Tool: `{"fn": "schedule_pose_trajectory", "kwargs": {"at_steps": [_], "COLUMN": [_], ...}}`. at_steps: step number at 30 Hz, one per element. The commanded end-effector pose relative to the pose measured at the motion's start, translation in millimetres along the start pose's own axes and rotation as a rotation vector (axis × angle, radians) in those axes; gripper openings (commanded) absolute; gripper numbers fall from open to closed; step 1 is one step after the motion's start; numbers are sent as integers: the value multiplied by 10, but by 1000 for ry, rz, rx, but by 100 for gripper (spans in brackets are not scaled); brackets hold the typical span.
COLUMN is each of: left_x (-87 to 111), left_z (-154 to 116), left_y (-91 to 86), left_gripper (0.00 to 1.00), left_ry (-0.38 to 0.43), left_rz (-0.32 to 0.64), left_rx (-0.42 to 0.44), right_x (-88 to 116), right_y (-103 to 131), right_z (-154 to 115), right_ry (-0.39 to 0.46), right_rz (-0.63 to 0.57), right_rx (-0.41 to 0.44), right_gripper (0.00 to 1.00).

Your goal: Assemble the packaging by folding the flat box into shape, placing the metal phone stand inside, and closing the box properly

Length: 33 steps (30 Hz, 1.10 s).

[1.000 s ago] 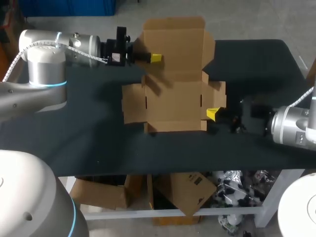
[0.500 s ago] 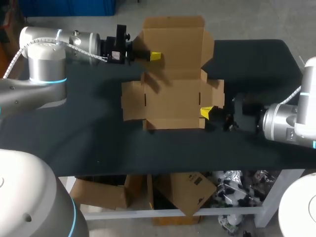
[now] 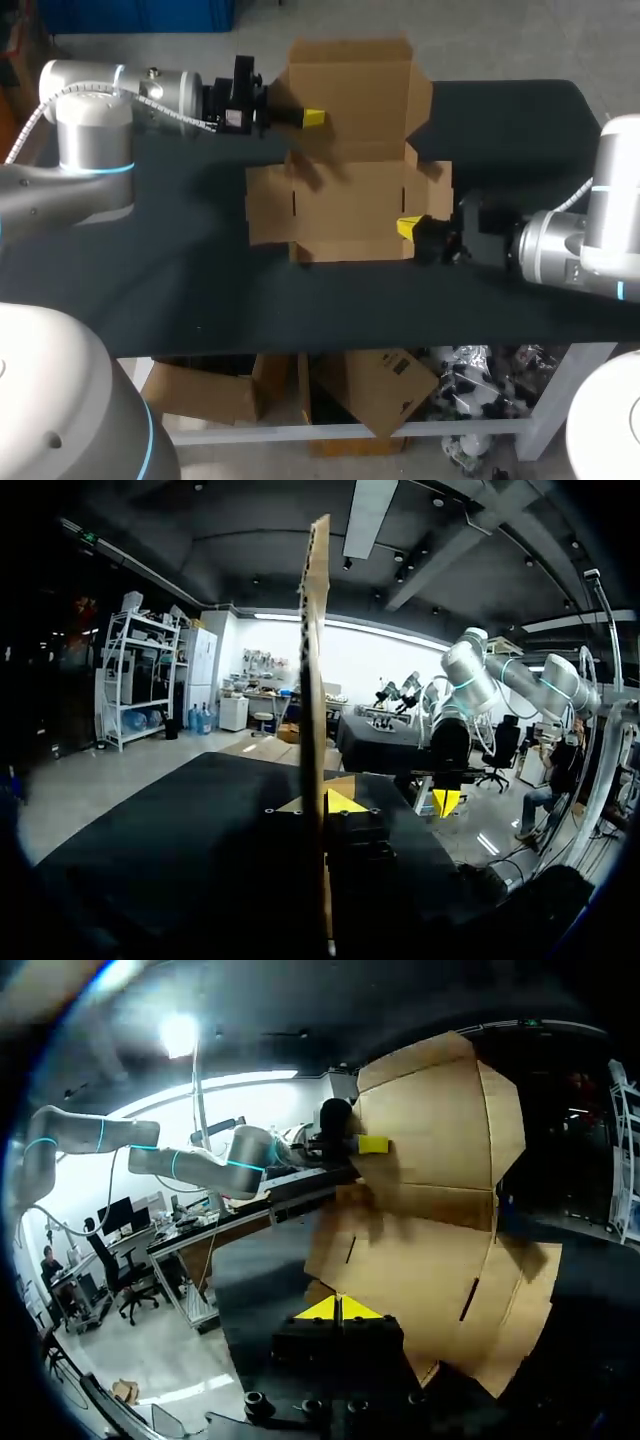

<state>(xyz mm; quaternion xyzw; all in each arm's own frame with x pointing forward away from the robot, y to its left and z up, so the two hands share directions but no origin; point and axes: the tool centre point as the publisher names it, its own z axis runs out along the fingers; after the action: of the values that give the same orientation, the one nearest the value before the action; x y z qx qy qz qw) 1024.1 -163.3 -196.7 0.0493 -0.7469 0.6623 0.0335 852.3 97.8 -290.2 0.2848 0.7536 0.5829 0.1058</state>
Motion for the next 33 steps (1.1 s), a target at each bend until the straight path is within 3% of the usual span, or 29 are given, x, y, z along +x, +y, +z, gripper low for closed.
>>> {"fn": "schedule_pose_trajectory", "kwargs": {"at_steps": [1, 12, 20, 33], "left_x": [86, 219, 248, 256], "left_z": [-4, -17, -52, -61], "left_y": [-3, 15, 52, 61], "left_gripper": [0, 0, 0, 0], "left_ry": [-9, 2, -3, 0], "left_rz": [3, 13, 10, 1], "left_rx": [0, 6, 18, 18], "right_x": [6, 39, 103, 132], "right_y": [-23, -73, -118, -150], "right_z": [70, 123, 185, 231], "right_ry": [-2, -3, -62, -80], "right_rz": [0, 6, -9, -3], "right_rx": [-2, -2, -24, -25], "right_gripper": [0, 0, 0, 0]}}
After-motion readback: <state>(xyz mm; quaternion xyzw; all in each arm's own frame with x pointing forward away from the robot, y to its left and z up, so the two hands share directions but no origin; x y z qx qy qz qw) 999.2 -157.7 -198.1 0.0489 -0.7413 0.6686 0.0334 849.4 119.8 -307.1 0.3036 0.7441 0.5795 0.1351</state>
